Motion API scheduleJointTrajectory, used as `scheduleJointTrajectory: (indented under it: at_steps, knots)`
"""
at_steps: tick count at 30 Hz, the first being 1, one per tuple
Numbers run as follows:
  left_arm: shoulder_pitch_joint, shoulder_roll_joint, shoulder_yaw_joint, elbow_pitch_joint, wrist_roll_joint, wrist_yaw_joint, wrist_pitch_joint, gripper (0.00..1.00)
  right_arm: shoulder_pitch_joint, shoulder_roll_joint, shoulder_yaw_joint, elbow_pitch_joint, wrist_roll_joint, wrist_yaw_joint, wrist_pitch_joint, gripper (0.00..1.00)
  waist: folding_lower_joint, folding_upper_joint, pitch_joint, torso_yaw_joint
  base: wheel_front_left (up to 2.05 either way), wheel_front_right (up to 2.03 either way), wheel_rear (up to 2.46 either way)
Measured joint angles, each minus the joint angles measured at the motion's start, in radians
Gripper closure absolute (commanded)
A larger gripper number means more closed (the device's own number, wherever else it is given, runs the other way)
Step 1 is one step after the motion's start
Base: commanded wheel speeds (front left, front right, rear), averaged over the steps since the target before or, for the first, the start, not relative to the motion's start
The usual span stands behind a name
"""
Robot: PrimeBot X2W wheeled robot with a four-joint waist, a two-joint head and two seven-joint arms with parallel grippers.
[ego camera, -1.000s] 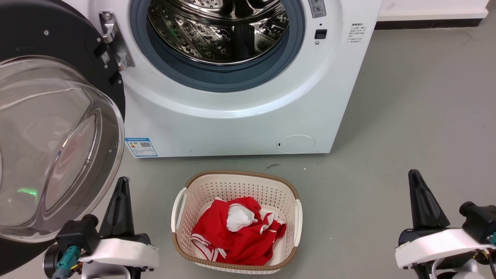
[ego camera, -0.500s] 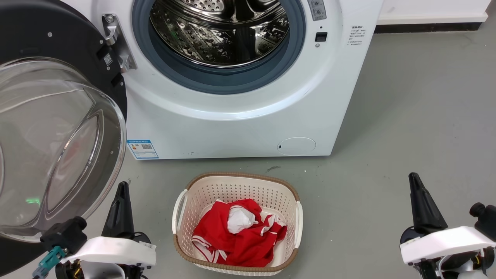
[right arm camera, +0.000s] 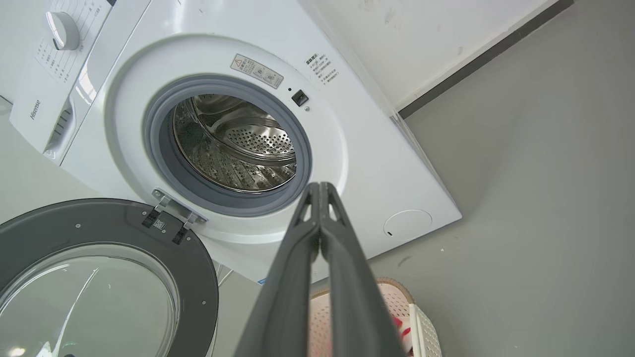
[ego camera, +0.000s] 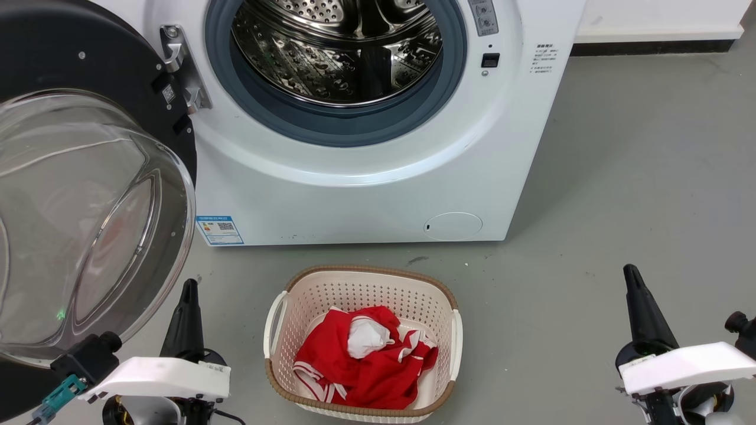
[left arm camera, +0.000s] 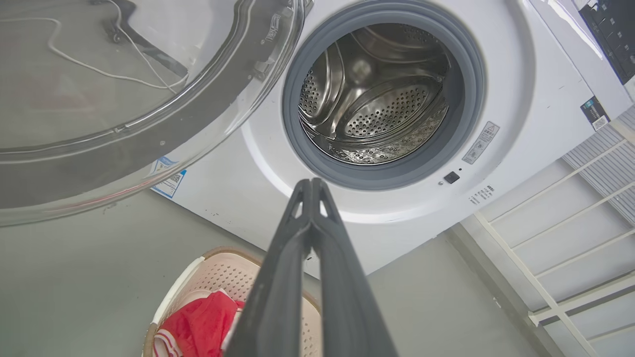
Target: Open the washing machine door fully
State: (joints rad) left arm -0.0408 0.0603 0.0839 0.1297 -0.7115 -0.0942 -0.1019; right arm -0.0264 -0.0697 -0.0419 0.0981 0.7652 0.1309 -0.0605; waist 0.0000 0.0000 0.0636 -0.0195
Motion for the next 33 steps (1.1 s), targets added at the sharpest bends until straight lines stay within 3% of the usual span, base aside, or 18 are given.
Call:
scheduleJointTrajectory:
  at_steps: [33]
  knots:
    - [-0.027, -0.005, 0.015, 0.054, -0.413, -0.013, 0.100, 1.00, -0.034, -0.007, -0.009, 0.066, 0.407, 0.000, 0.061, 1.00, 0.0000, 0.0000, -0.022, 0.007, 0.00, 0.00, 0.00]
